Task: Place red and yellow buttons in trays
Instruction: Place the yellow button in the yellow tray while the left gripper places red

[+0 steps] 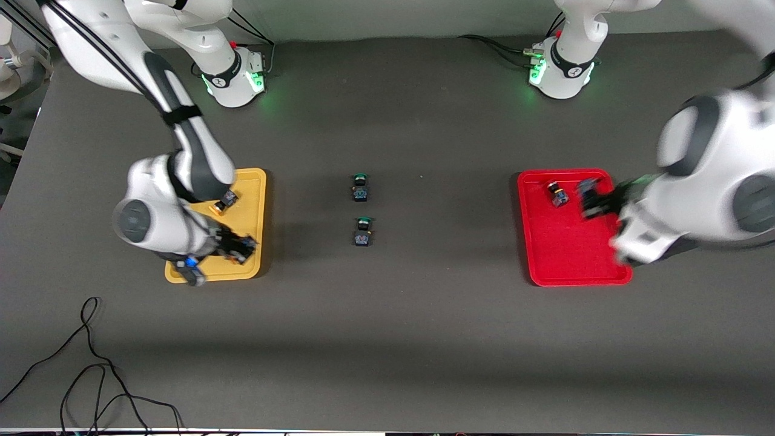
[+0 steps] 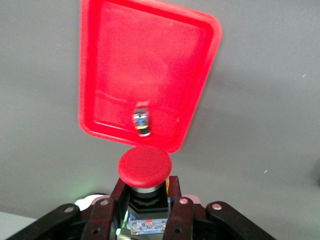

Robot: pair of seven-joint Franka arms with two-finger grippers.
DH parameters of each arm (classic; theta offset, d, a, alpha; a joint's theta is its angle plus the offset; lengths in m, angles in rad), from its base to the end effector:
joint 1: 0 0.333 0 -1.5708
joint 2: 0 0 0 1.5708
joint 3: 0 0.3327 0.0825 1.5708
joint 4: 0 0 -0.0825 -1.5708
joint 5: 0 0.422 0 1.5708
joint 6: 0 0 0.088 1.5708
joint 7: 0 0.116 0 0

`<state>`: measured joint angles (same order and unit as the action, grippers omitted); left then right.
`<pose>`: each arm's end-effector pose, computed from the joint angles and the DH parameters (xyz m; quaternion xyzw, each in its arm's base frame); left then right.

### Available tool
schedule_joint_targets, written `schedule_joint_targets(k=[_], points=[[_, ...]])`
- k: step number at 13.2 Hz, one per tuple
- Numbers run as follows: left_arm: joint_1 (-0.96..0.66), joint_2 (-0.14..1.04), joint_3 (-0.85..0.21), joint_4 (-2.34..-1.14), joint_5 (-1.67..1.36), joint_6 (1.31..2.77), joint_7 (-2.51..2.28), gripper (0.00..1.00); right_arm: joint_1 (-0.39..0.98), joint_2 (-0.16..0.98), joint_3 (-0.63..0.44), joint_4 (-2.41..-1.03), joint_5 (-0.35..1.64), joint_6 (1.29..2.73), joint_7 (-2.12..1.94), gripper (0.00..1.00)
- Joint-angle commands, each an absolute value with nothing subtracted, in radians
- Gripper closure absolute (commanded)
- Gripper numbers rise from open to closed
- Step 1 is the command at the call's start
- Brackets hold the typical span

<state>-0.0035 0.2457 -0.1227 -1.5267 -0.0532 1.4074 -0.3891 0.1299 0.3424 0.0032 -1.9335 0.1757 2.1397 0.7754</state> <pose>0.6265 -0.0792 0.4936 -0.9743 -0.1284 0.1851 0.0058 0.6294 0.0931 0.2817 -0.9265 0.3633 0.0921 0.0341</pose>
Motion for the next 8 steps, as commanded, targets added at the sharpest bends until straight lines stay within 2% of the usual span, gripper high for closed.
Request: schedule_joint_targets(k=[1, 4, 8], points=[[0.041, 0.127, -0.129, -1.817, -0.046, 1.594, -0.287, 1.0, 0.135, 0.25, -0.122, -2.083, 0.315, 2.158, 0.489, 1.0], [0.04, 0.219, -0.129, -1.937, -0.044, 1.875, -0.285, 1.0, 0.135, 0.302, -0.189, -2.163, 0.409, 2.288, 0.275, 1.0], [0.038, 0.352, -0.129, -1.939, -0.028, 2.047, -0.281, 1.0, 0.137, 0.396, -0.187, -2.155, 0.495, 2.376, 0.23, 0.98]])
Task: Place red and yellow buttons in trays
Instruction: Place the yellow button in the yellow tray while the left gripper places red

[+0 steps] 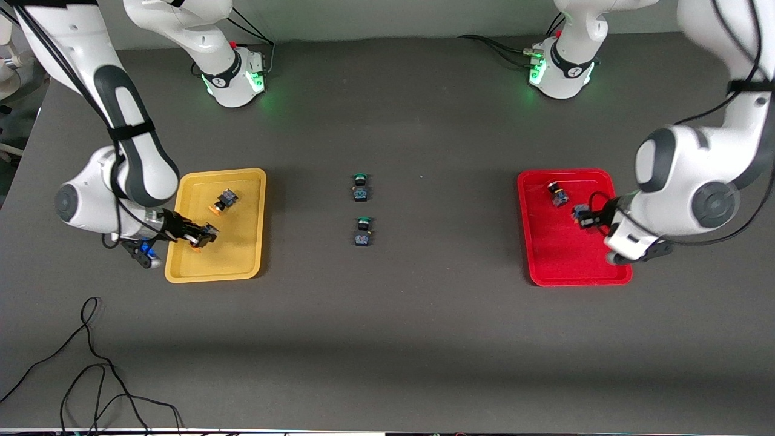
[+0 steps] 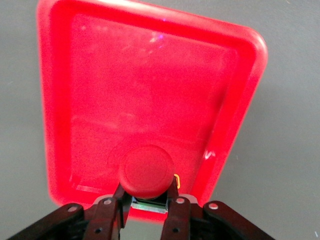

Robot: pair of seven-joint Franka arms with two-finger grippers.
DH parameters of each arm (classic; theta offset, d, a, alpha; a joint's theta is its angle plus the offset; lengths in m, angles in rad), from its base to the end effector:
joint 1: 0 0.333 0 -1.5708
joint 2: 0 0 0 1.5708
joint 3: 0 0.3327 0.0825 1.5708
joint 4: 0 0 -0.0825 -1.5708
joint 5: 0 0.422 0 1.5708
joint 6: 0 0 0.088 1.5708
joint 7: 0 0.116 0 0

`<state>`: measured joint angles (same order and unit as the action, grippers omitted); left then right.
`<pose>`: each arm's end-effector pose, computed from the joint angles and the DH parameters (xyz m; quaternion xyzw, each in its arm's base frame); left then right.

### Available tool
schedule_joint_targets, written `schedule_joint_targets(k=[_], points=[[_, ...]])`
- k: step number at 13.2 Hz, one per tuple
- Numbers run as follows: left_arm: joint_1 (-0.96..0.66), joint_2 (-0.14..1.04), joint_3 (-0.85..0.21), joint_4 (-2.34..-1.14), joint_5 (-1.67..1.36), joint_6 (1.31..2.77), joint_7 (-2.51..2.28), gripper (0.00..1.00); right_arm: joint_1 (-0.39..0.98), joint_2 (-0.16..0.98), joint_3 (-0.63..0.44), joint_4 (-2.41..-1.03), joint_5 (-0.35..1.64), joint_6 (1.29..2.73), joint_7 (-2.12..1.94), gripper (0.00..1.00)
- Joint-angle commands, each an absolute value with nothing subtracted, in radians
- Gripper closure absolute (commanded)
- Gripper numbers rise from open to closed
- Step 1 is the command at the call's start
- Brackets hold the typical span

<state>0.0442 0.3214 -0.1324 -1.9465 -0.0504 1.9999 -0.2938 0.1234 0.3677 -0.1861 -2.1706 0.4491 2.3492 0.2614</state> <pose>0.6117 -0.0556 0.2816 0.9835 0.1155 -0.1380 0.0165 0.5704 -0.0295 0.1868 -0.9363 0.3224 0.0947 0.1018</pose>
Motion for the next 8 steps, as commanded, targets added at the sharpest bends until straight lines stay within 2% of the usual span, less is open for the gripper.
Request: schedule_joint_targets(k=[1, 2, 3, 4, 5, 6, 8], points=[[0.04, 0.383, -0.129, -1.939, -0.012, 2.083, -0.281, 1.0, 0.137, 0.409, -0.187, -2.154, 0.495, 2.396, 0.229, 0.97], [0.04, 0.406, -0.127, -1.94, -0.009, 2.106, -0.281, 0.96, 0.137, 0.417, -0.187, -2.152, 0.495, 2.404, 0.227, 0.9], [0.041, 0.422, -0.127, -1.939, -0.011, 2.111, -0.281, 0.27, 0.135, 0.422, -0.187, -2.148, 0.495, 2.404, 0.227, 0.89], [0.04, 0.42, -0.126, -1.936, -0.009, 2.103, -0.281, 0.0, 0.135, 0.423, -0.187, -2.145, 0.495, 2.404, 0.229, 0.66], [0.041, 0.402, -0.126, -1.933, -0.009, 2.079, -0.281, 0.0, 0.137, 0.425, -0.187, -2.145, 0.495, 2.402, 0.23, 0.16], [0.04, 0.367, -0.126, -1.93, -0.009, 2.031, -0.284, 0.0, 0.137, 0.419, -0.187, -2.143, 0.497, 2.399, 0.233, 0.0], [0.04, 0.278, -0.126, -1.919, -0.009, 1.939, -0.293, 0.0, 0.138, 0.387, -0.187, -2.132, 0.495, 2.384, 0.232, 0.0]])
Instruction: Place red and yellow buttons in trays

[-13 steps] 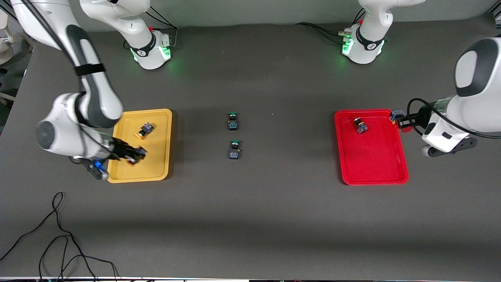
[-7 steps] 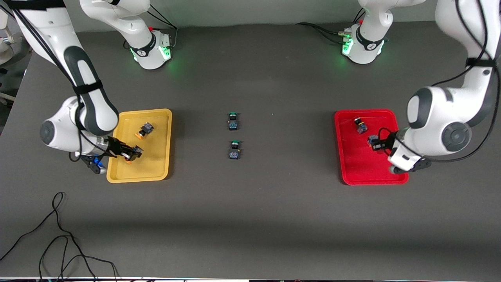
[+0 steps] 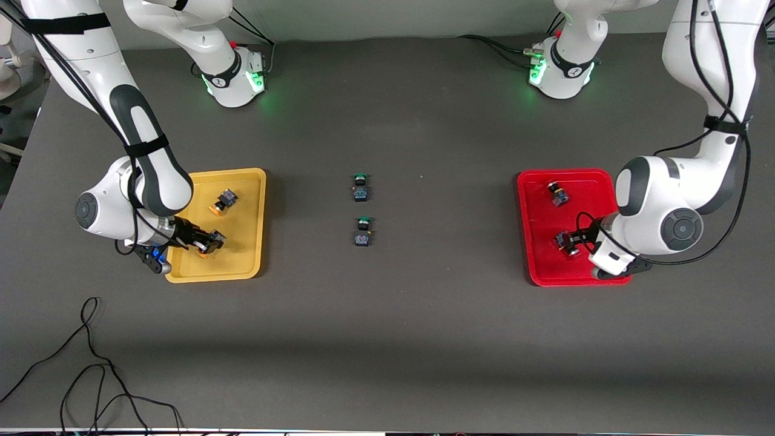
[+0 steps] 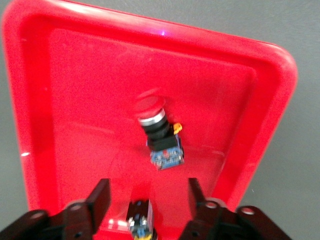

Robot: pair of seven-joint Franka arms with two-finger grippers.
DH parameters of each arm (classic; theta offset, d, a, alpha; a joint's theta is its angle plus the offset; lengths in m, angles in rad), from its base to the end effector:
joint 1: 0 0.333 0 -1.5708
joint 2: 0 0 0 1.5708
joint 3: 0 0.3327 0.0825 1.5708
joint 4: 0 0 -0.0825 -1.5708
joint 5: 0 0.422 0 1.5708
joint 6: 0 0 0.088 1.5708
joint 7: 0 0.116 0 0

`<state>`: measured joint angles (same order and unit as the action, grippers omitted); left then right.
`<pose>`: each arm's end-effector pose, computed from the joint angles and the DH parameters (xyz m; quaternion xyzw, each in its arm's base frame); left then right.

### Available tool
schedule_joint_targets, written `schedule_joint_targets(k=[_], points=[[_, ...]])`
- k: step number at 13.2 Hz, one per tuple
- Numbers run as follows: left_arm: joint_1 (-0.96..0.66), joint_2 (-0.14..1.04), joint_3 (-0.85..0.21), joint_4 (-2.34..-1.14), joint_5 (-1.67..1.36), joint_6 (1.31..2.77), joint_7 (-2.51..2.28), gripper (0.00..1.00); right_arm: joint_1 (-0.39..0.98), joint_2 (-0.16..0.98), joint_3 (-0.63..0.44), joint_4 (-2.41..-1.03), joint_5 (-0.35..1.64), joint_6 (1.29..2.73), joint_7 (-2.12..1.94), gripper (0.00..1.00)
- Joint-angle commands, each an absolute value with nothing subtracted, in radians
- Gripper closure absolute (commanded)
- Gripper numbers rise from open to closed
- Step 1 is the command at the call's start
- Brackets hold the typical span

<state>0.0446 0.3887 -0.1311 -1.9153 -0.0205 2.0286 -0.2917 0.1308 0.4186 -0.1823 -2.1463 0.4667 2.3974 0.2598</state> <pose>0.6224 -0.0531 0.2550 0.9842 0.1085 -0.1396 0.0076 0.5790 -0.0267 0.1700 -0.9364 0.3265 0.0831 0.0979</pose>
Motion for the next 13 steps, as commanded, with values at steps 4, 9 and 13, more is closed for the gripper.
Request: schedule_joint_targets(k=[4, 9, 13], points=[[0.04, 0.074, -0.127, -1.921, 0.018, 1.812, -0.281, 0.0, 0.14, 0.255, -0.189, -2.128, 0.482, 2.318, 0.227, 0.0], [0.04, -0.13, -0.129, -1.927, 0.018, 1.735, -0.279, 0.0, 0.141, -0.03, -0.175, -2.105, 0.173, 2.119, 0.222, 0.0], [0.041, -0.08, -0.124, -1.798, 0.026, 1.714, -0.214, 0.0, 0.141, -0.188, -0.144, -2.002, 0.023, 1.852, 0.164, 0.0]])
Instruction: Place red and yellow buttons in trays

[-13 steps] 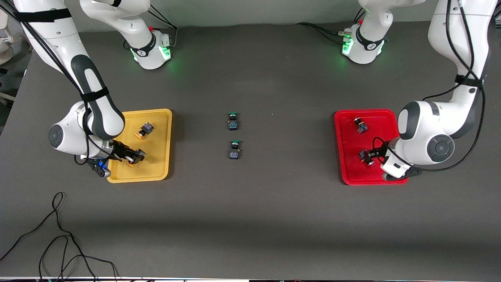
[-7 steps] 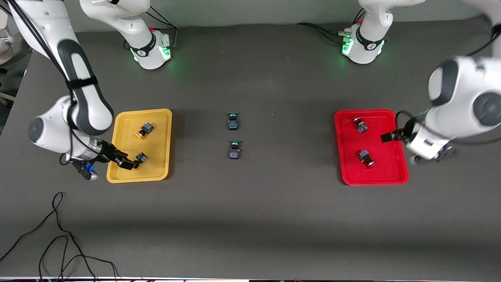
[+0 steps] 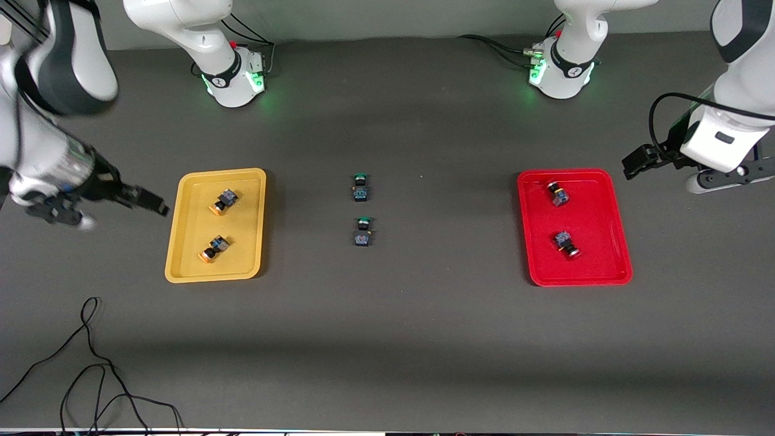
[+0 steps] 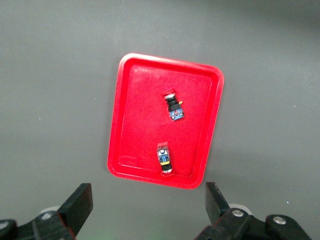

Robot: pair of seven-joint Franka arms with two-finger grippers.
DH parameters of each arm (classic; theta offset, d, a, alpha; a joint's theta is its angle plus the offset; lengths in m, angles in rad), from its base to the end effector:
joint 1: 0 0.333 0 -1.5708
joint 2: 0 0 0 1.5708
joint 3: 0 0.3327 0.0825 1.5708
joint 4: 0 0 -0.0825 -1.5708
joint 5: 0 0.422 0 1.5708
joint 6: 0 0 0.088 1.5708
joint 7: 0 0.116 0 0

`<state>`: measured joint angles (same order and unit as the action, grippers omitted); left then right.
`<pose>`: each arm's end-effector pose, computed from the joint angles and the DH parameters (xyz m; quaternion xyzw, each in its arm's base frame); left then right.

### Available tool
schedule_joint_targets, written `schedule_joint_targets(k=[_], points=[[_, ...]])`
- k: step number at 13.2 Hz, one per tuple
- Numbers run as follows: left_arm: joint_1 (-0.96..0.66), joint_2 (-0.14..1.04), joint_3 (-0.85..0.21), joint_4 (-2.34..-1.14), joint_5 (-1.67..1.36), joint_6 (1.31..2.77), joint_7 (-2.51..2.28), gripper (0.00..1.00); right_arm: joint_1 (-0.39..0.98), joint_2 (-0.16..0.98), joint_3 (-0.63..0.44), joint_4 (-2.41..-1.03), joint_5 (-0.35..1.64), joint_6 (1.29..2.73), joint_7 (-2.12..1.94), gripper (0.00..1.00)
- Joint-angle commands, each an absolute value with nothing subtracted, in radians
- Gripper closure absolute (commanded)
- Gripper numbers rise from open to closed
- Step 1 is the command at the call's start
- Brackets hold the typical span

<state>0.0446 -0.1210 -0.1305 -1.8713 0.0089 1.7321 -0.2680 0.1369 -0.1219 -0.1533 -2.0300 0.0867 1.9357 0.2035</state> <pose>0.5556 -0.0500 0.5609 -0.9958 -0.0907 0.0073 0.0137 0.5584 -0.0049 0.4975 -0.9909 0.1240 -0.0082 0.0510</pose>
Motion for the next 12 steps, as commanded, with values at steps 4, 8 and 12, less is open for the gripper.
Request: schedule_joint_targets(k=[4, 8, 12], points=[[-0.044, -0.063, -0.053, -1.75, 0.066, 1.684, -0.192, 0.0, 0.138, -0.307, -0.136, -1.993, -0.034, 1.769, 0.074, 0.0], [-0.09, -0.061, -0.018, -1.747, 0.067, 1.675, -0.196, 0.0, 0.137, -0.246, -0.138, -1.944, -0.023, 1.741, 0.066, 0.0], [-0.086, -0.061, -0.018, -1.735, 0.067, 1.635, -0.195, 0.0, 0.137, -0.189, -0.135, -1.896, -0.023, 1.744, 0.067, 0.0]])
